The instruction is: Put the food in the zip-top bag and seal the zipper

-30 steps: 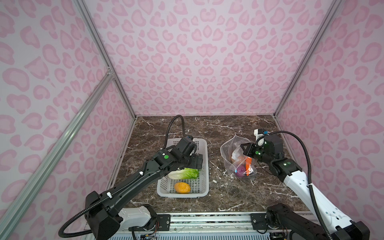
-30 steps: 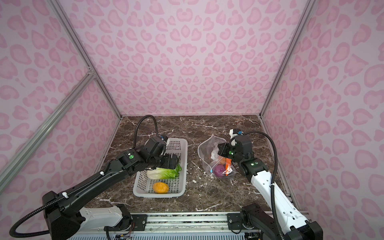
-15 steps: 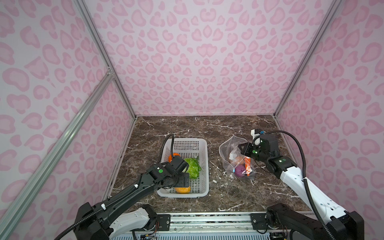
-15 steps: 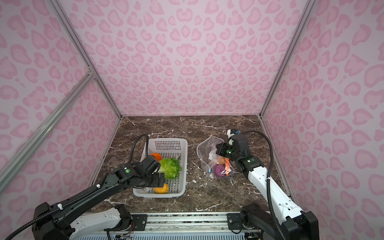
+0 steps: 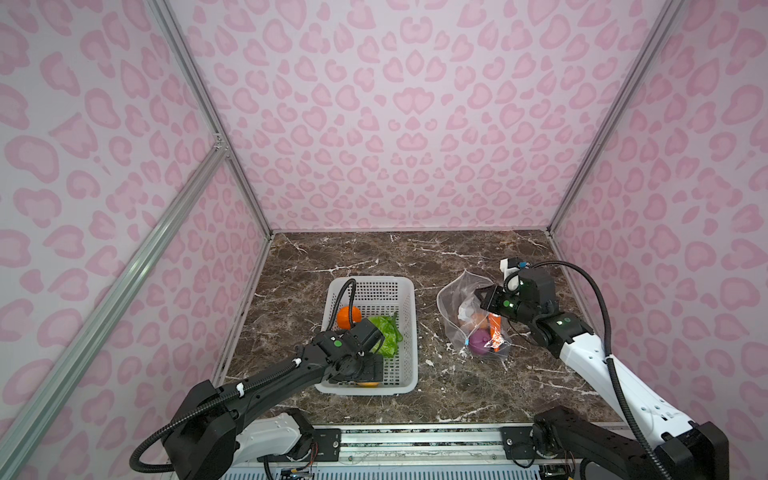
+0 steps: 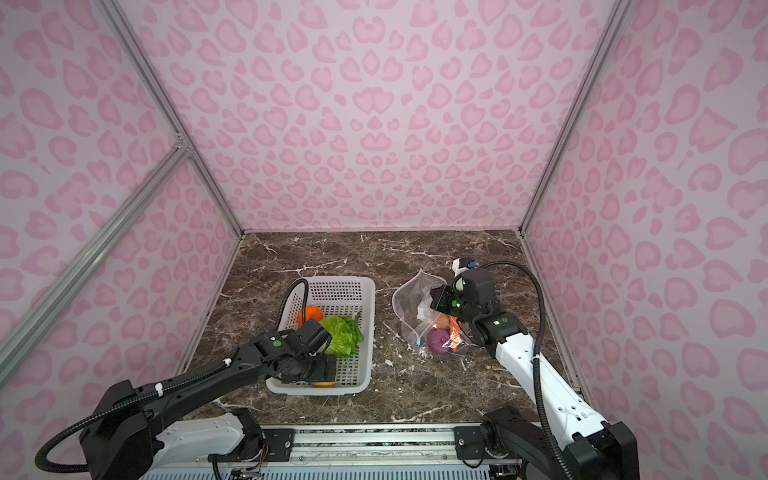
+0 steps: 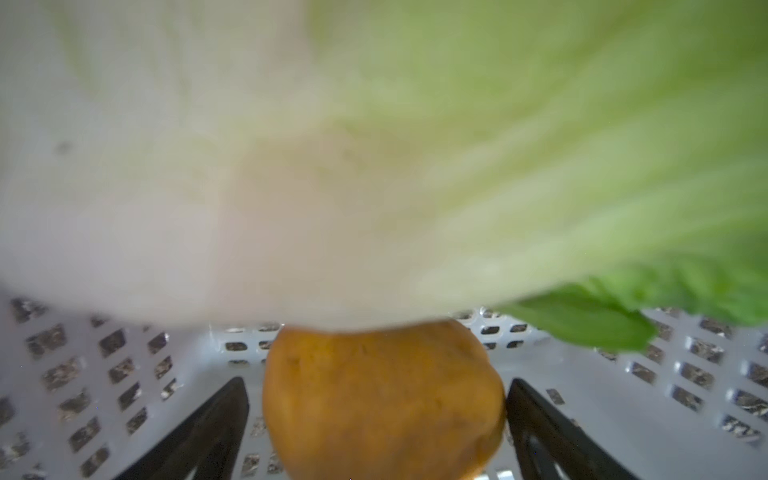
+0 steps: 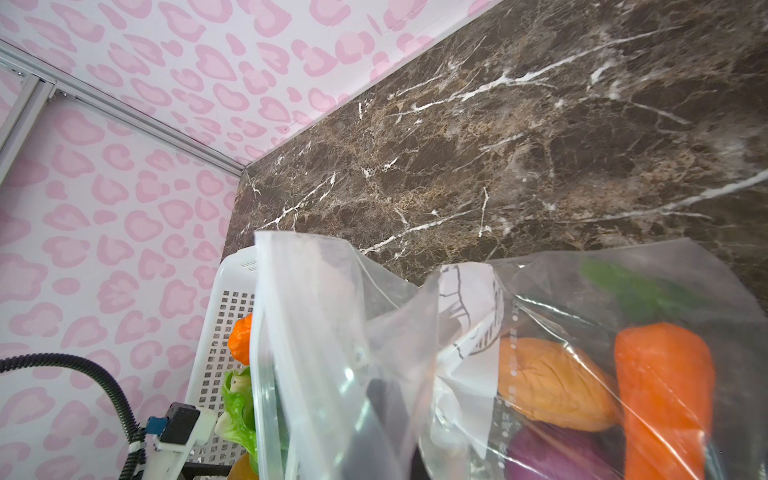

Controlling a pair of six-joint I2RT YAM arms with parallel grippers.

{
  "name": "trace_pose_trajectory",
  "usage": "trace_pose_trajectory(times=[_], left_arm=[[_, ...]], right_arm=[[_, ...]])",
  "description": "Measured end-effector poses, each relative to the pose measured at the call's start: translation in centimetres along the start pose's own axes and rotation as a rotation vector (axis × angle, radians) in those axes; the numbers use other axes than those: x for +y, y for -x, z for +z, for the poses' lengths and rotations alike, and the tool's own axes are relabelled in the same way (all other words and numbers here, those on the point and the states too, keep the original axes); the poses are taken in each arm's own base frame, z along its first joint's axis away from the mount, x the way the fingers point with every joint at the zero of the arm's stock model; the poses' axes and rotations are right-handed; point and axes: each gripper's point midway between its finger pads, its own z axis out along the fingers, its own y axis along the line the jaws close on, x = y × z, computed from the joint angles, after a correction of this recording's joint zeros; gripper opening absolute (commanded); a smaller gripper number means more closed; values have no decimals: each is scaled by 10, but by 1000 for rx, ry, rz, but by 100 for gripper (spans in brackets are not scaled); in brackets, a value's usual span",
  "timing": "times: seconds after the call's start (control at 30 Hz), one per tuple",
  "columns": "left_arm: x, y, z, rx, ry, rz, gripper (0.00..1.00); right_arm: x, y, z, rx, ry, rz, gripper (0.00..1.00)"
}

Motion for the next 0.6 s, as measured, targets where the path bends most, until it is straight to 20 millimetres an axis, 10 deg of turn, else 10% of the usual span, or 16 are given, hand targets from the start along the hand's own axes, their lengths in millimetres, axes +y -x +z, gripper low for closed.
trace_pose_trajectory(times=[0.6], left_arm=[[-11,-1,18,34,-22,17,100]], right_arm=[[0,1,-3,-14,-2,0,0]])
